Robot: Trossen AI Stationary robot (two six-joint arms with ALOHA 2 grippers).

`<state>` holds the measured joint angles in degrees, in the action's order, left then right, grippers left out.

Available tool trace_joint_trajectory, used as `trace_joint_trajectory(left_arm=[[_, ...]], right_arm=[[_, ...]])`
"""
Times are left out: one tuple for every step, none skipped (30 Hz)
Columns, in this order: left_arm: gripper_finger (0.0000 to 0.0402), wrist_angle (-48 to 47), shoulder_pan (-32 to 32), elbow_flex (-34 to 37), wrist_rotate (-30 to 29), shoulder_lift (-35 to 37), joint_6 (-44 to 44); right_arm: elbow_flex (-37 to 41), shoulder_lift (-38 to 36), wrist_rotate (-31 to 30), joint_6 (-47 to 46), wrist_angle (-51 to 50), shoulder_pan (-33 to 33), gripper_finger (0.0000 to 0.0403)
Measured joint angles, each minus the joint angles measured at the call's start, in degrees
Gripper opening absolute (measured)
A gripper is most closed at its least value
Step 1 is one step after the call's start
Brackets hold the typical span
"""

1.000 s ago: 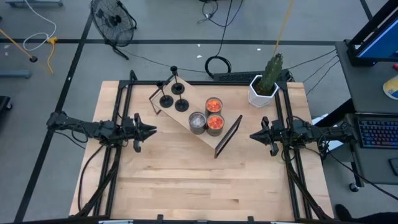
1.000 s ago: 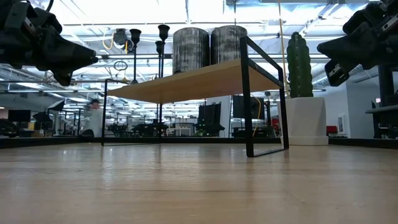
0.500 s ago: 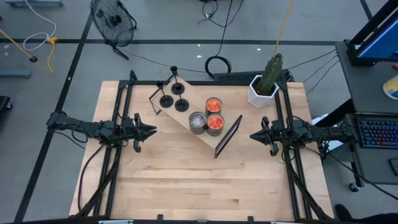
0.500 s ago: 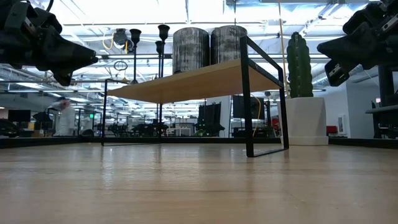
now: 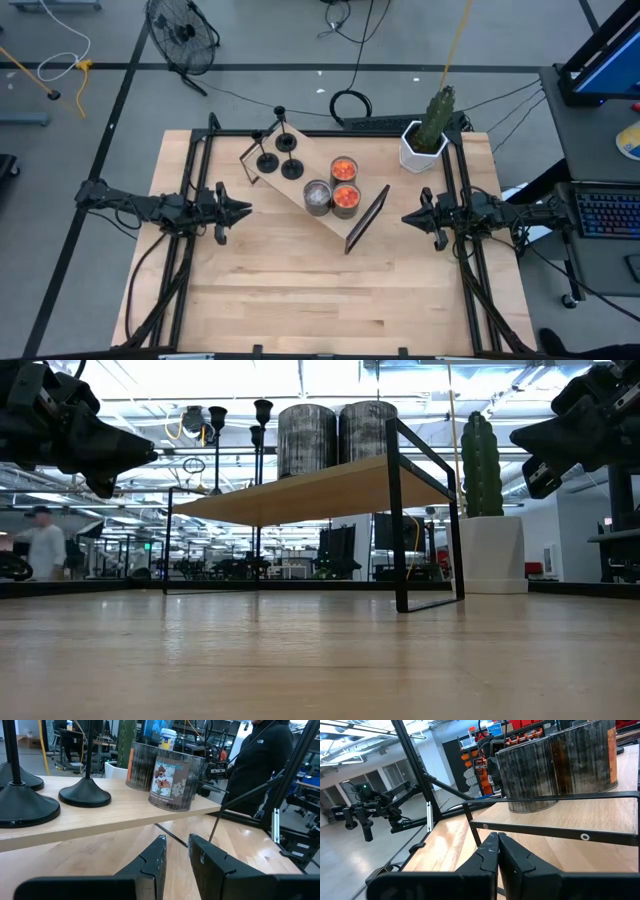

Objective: Pick & Place candle stick holders
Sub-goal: Return to Home Position

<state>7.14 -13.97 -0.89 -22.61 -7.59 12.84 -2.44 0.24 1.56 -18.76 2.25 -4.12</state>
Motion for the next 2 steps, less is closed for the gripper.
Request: trace_joint_trajectory(left_arm=[[0.0088,0.01,0.02,0.00,0.00,0.01,0.00],[0.0088,0.00,0.01,0.00,0.00,-0.01,0.00]], right_arm=[[0.00,0.00,0.00,0.00,0.00,0.00,0.0000],[0.00,-0.01,0.00,-0.01,-0.01,0.00,0.0000]])
